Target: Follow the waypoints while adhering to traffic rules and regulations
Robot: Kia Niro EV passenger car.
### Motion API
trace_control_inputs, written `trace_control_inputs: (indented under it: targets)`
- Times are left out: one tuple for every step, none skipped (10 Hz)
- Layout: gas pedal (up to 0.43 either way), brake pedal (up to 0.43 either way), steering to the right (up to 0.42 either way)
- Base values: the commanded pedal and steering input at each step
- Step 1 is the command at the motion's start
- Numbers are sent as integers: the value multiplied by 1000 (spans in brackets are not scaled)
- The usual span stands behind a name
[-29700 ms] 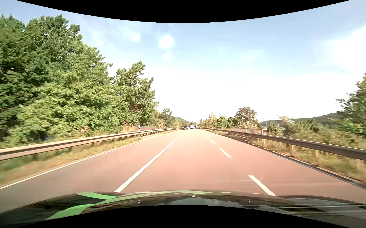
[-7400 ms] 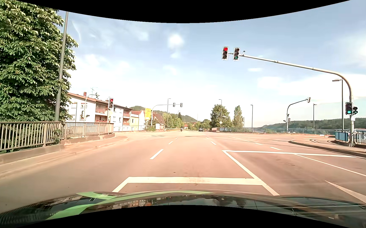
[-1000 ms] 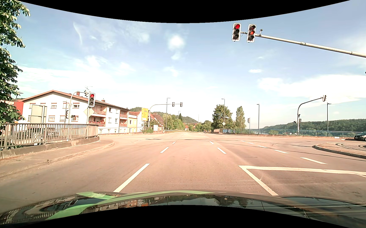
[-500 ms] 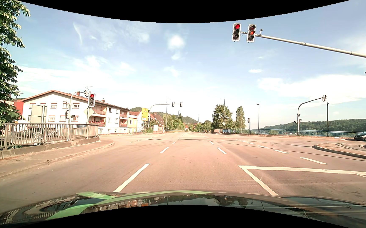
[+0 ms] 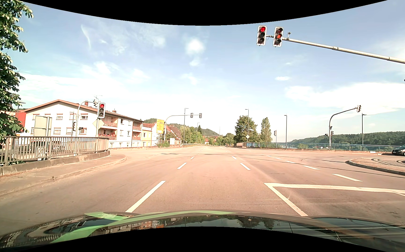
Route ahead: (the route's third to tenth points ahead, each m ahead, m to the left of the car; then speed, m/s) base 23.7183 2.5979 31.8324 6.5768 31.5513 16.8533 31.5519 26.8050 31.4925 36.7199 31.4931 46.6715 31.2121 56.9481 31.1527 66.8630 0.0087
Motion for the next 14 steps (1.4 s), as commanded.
trace_control_inputs:
  targets:
    - [0, 122, -8]
    - [0, 128, -8]
    - [0, 128, -8]
    - [0, 128, -8]
    - [0, 128, -8]
    - [0, 128, -8]
    - [0, 128, -8]
    - [0, 134, -8]
    - [0, 134, -8]
    - [0, 140, -8]
    - [0, 140, -8]
    - [0, 146, -8]
    - [0, 146, -8]
    - [0, 146, -8]
